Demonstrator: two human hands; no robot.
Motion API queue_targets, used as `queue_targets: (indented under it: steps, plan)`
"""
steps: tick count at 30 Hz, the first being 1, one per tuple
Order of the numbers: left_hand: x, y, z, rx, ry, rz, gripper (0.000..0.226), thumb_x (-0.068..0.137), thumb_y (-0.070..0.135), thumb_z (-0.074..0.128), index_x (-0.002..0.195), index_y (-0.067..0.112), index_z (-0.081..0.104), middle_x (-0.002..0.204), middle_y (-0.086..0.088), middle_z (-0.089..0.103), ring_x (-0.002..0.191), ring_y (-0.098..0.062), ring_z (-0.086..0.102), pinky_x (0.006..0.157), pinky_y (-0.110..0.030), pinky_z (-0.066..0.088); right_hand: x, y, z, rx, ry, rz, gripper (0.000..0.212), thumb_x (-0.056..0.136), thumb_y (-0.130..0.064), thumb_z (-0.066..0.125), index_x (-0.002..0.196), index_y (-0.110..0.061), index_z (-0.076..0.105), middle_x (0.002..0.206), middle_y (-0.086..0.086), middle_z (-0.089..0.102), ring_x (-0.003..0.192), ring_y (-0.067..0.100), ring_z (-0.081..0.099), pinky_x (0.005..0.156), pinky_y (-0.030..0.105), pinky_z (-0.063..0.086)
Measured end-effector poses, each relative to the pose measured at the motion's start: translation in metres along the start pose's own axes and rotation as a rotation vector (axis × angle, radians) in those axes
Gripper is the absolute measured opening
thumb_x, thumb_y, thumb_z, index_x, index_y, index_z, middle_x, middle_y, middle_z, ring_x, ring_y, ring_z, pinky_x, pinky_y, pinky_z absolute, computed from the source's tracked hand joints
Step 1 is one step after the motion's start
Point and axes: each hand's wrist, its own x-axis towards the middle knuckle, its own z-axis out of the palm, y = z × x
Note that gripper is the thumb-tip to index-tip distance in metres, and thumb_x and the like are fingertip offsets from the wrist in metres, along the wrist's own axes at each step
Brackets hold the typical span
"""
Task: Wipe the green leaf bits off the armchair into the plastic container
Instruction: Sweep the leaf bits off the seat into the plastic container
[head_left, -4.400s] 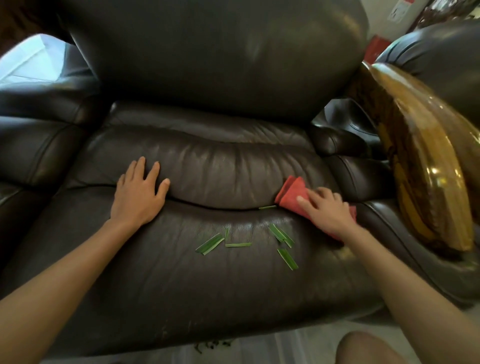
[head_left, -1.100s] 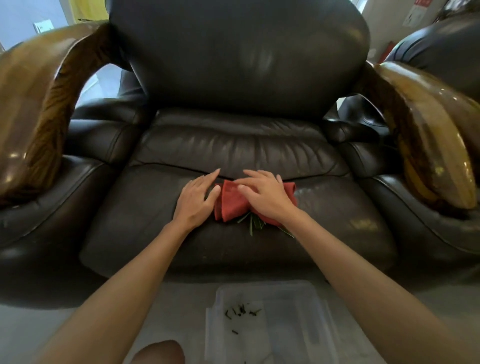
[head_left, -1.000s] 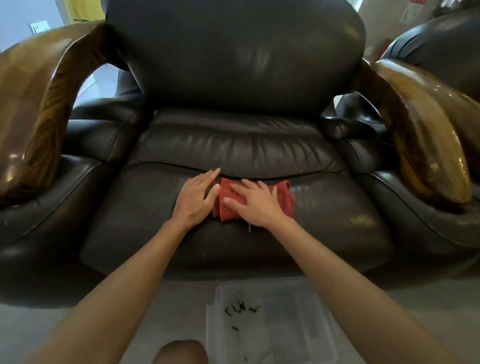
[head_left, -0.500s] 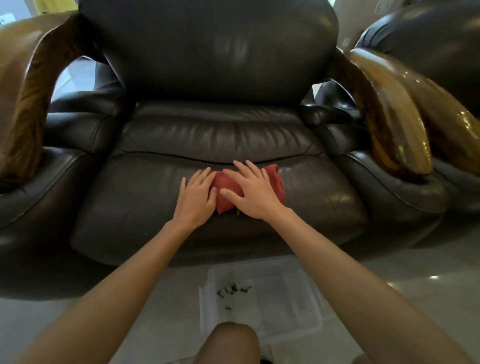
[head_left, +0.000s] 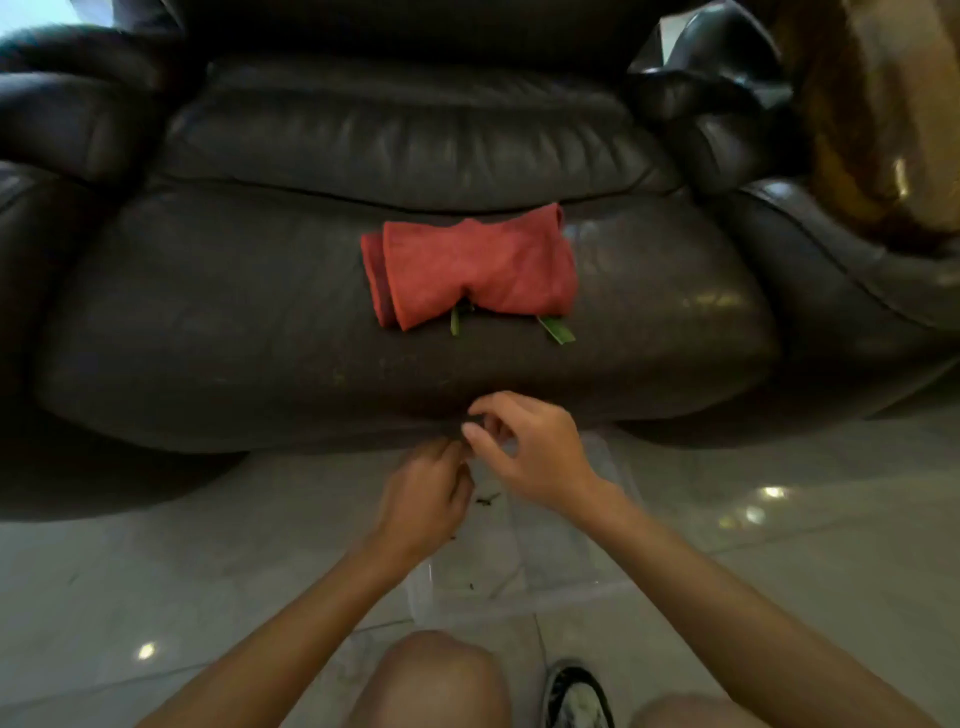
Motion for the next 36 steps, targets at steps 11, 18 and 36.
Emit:
queue_targets:
  steps: [11,18,36]
  plan:
    - [-0.034,-0.099,0.093,-0.322,-0.212,-1.005,0.102,0.082,0.043,0.066,0.15,0.001,0.001,0.154,-0.022,0.025,0.139,-0.037,0.032,0.111,-0.041,0.033,-0.14,0.113,0.056,-0.146,-0.648,0.46,0.074,0.08,-0.064,0.053,0.138,-0.02,0.04,0.136,0.006,0.053,0.122,0.023,0.049,0.099,0.033,0.041]
    - [-0.04,-0.104,0.109,-0.412,-0.119,-1.091,0.07,0.076,0.027,0.075,0.132,0.001,0.043,0.132,-0.02,0.056,0.114,-0.034,0.058,0.092,-0.04,0.052,-0.172,0.119,0.084,-0.246,-1.065,0.214,0.073,0.085,-0.036,0.057,0.145,-0.016,0.021,0.147,0.011,0.037,0.13,0.028,0.037,0.106,0.041,0.035]
    - [-0.045,-0.092,0.052,-0.593,-0.125,-0.985,0.047,0.076,0.015,0.069,0.12,0.003,0.055,0.116,-0.019,0.064,0.101,-0.034,0.063,0.089,-0.047,0.055,-0.11,0.048,0.031,-0.194,-1.312,0.127,0.051,0.086,-0.05,0.056,0.125,-0.018,0.053,0.115,0.009,0.064,0.101,0.026,0.056,0.075,0.034,0.042]
